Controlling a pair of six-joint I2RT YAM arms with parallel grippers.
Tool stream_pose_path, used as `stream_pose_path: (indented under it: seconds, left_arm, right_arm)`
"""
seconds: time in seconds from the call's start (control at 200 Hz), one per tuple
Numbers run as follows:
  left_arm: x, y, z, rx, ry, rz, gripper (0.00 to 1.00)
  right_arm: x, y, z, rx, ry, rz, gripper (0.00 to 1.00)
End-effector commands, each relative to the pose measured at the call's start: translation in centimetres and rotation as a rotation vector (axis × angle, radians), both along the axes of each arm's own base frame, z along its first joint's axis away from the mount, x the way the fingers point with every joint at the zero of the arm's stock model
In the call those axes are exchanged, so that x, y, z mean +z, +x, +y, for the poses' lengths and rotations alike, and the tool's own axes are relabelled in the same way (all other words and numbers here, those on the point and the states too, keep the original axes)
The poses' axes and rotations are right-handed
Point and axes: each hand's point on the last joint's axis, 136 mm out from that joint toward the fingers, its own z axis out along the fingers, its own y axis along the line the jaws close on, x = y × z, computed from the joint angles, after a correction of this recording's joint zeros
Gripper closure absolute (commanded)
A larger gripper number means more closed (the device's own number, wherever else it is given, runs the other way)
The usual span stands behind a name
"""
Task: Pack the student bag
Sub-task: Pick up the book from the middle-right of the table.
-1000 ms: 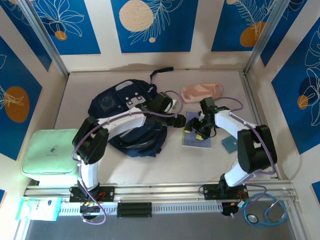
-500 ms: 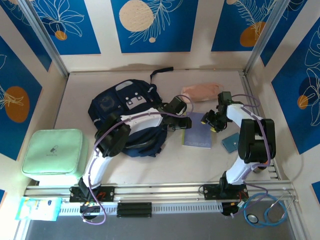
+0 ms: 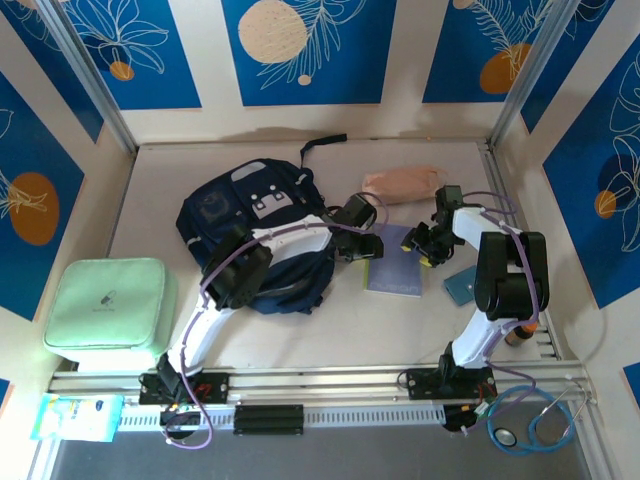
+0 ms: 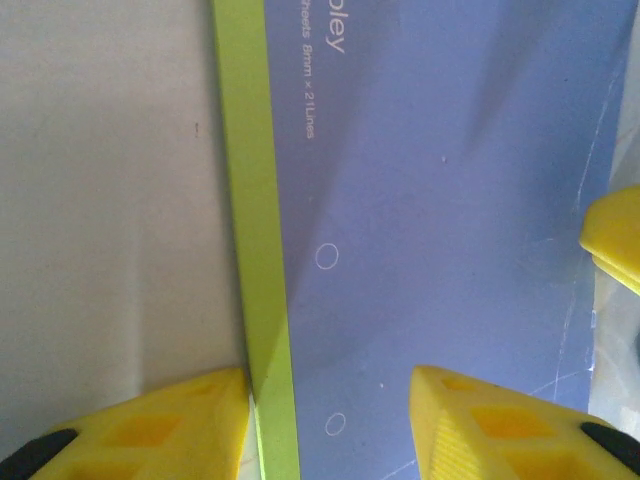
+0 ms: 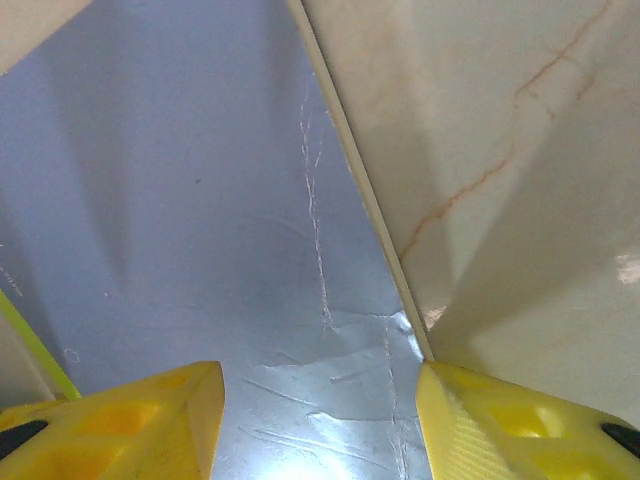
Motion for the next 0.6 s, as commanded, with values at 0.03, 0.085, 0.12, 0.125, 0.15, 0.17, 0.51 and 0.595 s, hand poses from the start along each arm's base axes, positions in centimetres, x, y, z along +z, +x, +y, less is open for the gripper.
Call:
stream_pose_path:
  seconds: [0.03,0.085,0.12,0.125,0.15,0.17,0.51,0.595]
  left_arm:
    - [-0.9,-0.5,-0.6,-0.012,-0.009,0.043,0.53]
    - [-0.9,-0.5,-0.8,-0.010,-0.016,0.047,0.51]
    - [-0.8,-0.5,-0.9,-0.010,-0.027,0.054,0.51]
    - [-0.8,-0.5,-0.9,-0.012,-0.029,0.055,0.51]
    - [-0.8,-0.6,-1.1,-0.014,-0.037,0.061,0.50]
    - [-0.7,-0.6,-1.1,-0.011,-0.041,0.066,0.50]
    - [7.8,-0.9,-4.6,-0.127,-0.368,-0.036,0.60]
    - [9.4,-1.0,-4.5,-0.150,-0.416,-0.096,0.64]
  right_arm:
    - [-0.8,-1.3,0.9,0.015,0.048,0.065,0.44]
    - [-0.8,-1.4,0.9,0.014,0.051,0.068,0.44]
    - [-0.9,-1.5,1.0,0.013,0.054,0.070,0.44]
    - [-0.9,-1.5,1.0,0.013,0.054,0.071,0.44]
    - [-0.9,-1.6,1.0,0.012,0.056,0.073,0.44]
    - [-1.0,-1.6,1.0,0.011,0.056,0.075,0.44]
    - [-1.3,-1.7,1.4,0.000,0.087,0.075,0.44]
    - [-1.4,-1.7,1.4,-0.003,0.088,0.078,0.44]
